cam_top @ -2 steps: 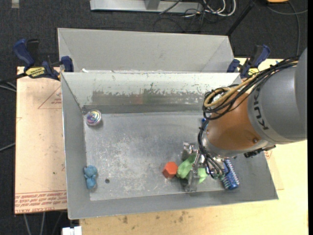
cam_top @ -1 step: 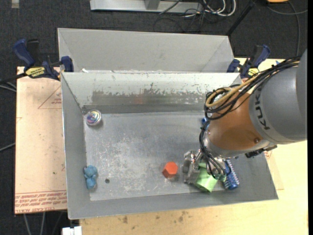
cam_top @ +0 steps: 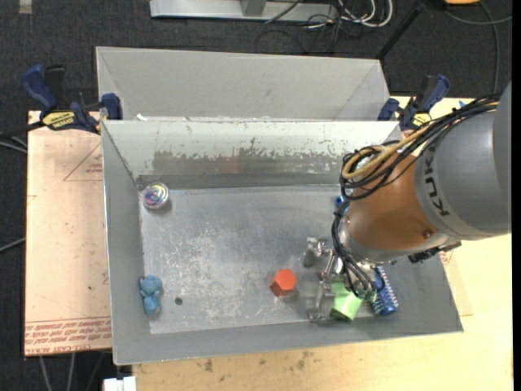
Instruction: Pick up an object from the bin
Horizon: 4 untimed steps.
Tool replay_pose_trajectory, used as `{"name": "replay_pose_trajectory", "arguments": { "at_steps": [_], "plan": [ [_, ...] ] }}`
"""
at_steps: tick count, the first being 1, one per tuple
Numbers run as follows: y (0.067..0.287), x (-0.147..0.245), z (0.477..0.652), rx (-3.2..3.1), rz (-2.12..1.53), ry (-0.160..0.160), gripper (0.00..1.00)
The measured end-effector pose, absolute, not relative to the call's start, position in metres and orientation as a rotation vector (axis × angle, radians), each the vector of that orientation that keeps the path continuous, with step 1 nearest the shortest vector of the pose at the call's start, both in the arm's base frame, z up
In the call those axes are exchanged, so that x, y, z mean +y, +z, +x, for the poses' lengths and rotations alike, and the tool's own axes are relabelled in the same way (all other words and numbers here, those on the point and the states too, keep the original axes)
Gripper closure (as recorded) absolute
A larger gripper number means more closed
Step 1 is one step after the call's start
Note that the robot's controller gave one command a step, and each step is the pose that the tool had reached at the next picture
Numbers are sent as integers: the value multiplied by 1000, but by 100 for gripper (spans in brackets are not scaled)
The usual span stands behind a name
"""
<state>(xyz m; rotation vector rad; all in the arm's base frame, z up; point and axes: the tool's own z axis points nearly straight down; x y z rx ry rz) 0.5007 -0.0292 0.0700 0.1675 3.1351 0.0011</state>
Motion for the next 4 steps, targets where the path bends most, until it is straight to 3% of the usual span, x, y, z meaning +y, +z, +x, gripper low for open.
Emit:
{"name": "replay_pose_trajectory", "arguments": {
  "at_steps": [1, 2, 3, 4],
  "plan": [
    [70, -146, 517, 3136, -67, 16, 0],
    [71, -99, 490, 3132, -70, 3, 0],
    [70, -102, 488, 3139, -66, 2, 100],
    [71, -102, 490, 3132, -65, 0, 0]
  ]
}}
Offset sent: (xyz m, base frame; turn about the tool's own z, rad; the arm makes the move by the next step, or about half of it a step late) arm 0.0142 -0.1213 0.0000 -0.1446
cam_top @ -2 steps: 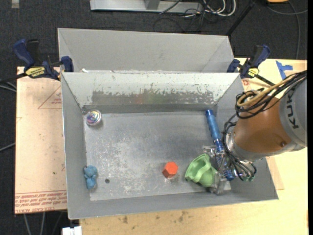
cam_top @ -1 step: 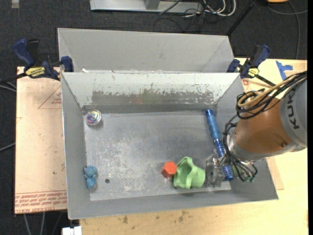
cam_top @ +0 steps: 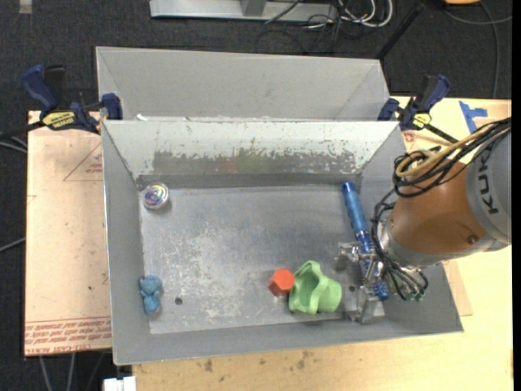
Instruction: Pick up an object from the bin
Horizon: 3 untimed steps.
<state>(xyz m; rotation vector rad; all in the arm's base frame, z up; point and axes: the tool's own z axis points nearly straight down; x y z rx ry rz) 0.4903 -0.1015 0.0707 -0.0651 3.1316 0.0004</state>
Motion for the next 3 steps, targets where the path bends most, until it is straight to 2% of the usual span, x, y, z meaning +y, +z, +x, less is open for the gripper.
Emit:
{"name": "replay_pose_trajectory", "arguments": {
  "at_steps": [1, 2, 3],
  "plan": [
    [85, -24, 503, 3136, -98, 9, 0],
    [70, 37, 527, 3136, 27, 6, 0],
    [73, 33, 528, 3132, 32, 4, 100]
  ]
}}
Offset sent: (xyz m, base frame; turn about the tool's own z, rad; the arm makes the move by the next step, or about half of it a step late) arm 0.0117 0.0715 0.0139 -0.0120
